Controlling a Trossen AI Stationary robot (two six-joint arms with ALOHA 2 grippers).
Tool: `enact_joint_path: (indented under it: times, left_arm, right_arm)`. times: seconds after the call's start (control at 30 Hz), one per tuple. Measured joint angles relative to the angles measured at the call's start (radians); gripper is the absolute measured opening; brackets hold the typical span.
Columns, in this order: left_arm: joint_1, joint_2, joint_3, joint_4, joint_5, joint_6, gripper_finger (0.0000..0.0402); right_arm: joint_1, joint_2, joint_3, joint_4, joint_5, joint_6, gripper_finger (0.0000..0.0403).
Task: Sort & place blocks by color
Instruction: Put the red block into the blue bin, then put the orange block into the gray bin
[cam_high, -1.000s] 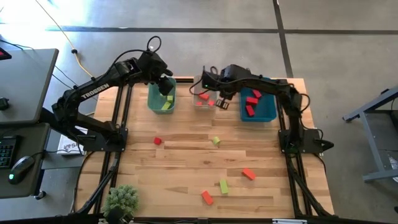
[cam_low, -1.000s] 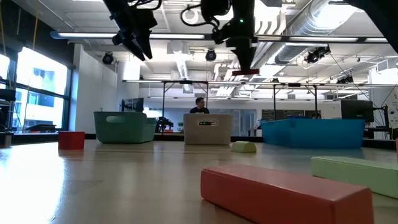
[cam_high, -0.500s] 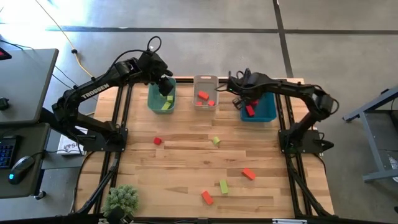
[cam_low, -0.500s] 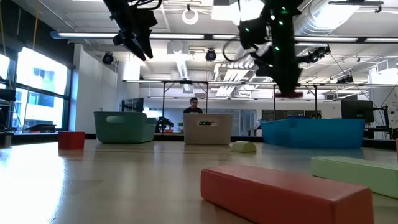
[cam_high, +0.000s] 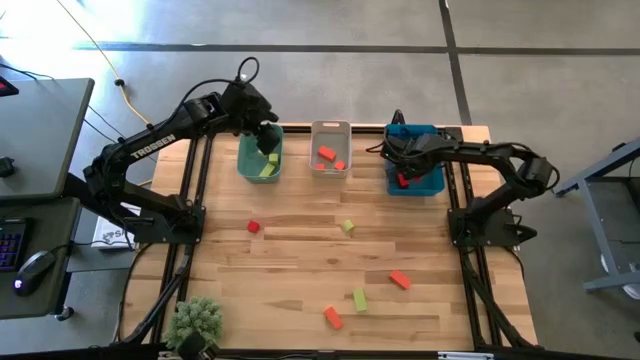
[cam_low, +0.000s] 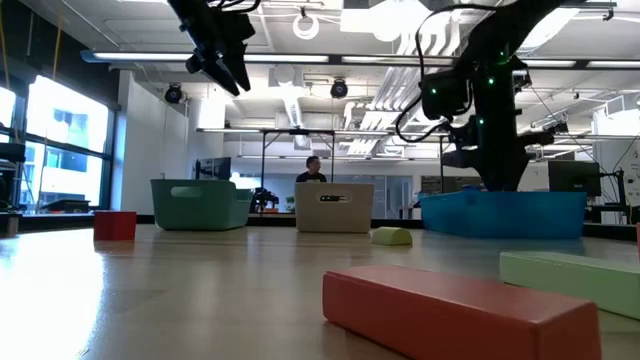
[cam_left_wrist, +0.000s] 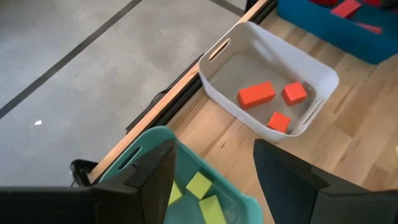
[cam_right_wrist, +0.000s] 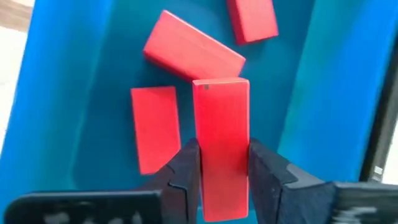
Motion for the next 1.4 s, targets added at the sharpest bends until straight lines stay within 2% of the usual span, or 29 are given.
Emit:
enact_joint_path:
  times: [0.17, 0.43, 0.57, 0.73, 1.07, 1.4]
  left_arm:
    - [0.000, 0.000, 0.000, 0.019, 0.040, 0.000, 0.0203]
    - [0.000, 0.000, 0.000, 0.019, 0.041, -0.002, 0.0203]
    - [0.000, 0.000, 0.000, 0.019, 0.041, -0.028, 0.0203]
    - [0.000, 0.000, 0.000, 0.019, 0.041, -0.034, 0.0202]
    - [0.000, 0.000, 0.000, 0.042, 0.039, -0.034, 0.0204]
    - [-0.002, 0.000, 0.000, 0.069, 0.040, -0.034, 0.0205]
  right_arm:
    - [-0.024, 0.000, -0.025, 0.056, -0.032, 0.008, 0.0108]
    - [-0.030, 0.000, -0.025, 0.056, -0.055, -0.005, 0.0195]
    - [-0.030, 0.000, -0.025, 0.056, -0.107, 0.018, 0.0220]
    - [-0.014, -0.029, -0.024, 0.055, -0.121, 0.066, 0.0223]
    - [0.080, -0.193, -0.023, 0.061, -0.072, 0.186, 0.0224]
    - [0.209, -0.287, -0.023, 0.181, -0.072, 0.224, 0.0224]
